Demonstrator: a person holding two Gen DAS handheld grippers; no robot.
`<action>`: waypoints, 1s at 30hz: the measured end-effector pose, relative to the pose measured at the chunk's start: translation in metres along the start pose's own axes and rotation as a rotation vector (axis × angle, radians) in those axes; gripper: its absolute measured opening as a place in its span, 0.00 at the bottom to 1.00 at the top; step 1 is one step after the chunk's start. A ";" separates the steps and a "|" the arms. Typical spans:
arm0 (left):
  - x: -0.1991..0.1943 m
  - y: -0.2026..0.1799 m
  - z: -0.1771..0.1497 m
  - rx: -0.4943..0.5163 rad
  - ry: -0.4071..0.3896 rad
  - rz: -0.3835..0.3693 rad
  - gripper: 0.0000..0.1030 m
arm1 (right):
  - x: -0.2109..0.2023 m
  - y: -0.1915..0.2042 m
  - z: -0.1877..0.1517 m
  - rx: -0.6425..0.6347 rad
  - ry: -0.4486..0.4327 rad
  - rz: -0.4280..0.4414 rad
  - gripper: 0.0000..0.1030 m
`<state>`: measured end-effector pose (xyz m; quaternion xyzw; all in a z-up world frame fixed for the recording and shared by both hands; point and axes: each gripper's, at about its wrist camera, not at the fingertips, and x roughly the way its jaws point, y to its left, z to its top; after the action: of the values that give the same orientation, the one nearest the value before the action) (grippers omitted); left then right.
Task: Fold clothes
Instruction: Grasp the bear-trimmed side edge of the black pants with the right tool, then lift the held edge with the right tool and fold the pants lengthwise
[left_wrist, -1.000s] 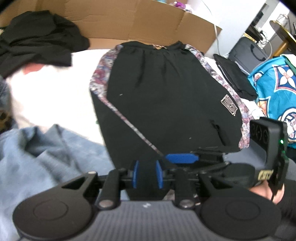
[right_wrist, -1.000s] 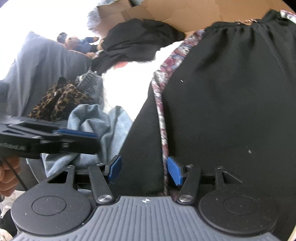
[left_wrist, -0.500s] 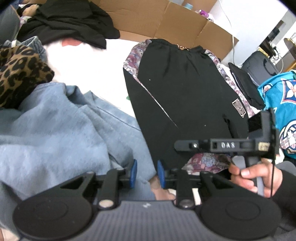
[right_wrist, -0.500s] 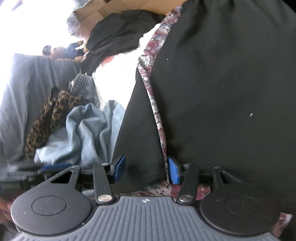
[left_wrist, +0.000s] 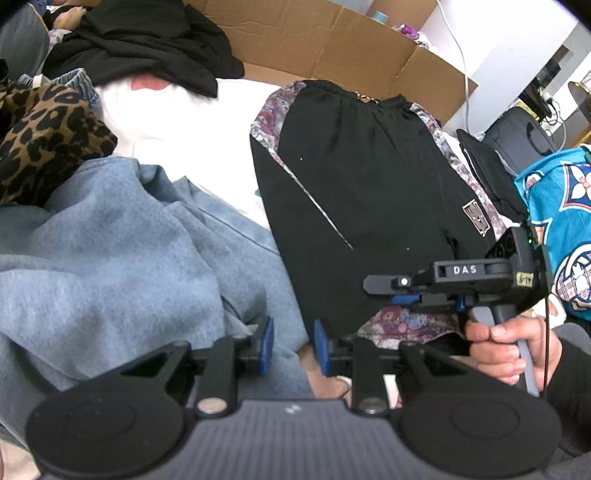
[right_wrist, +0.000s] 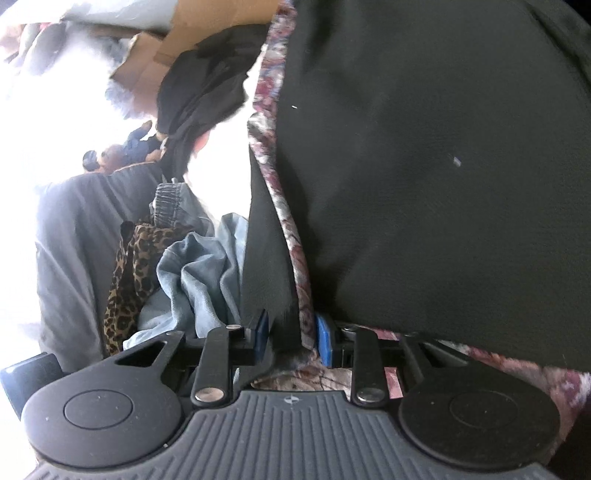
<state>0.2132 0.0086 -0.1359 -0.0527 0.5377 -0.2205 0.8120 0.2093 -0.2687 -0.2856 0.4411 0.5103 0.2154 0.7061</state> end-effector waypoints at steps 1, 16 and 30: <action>0.000 0.000 0.000 -0.002 0.000 0.000 0.25 | 0.001 -0.001 0.000 0.003 0.000 -0.006 0.29; 0.008 -0.008 -0.002 0.010 0.011 -0.007 0.25 | 0.008 -0.004 0.003 0.083 -0.006 0.035 0.06; 0.042 -0.051 0.023 0.104 0.056 -0.045 0.25 | -0.098 0.002 0.030 -0.052 -0.121 0.011 0.05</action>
<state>0.2319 -0.0583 -0.1450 -0.0164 0.5468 -0.2679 0.7931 0.1992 -0.3542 -0.2291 0.4378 0.4585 0.2055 0.7456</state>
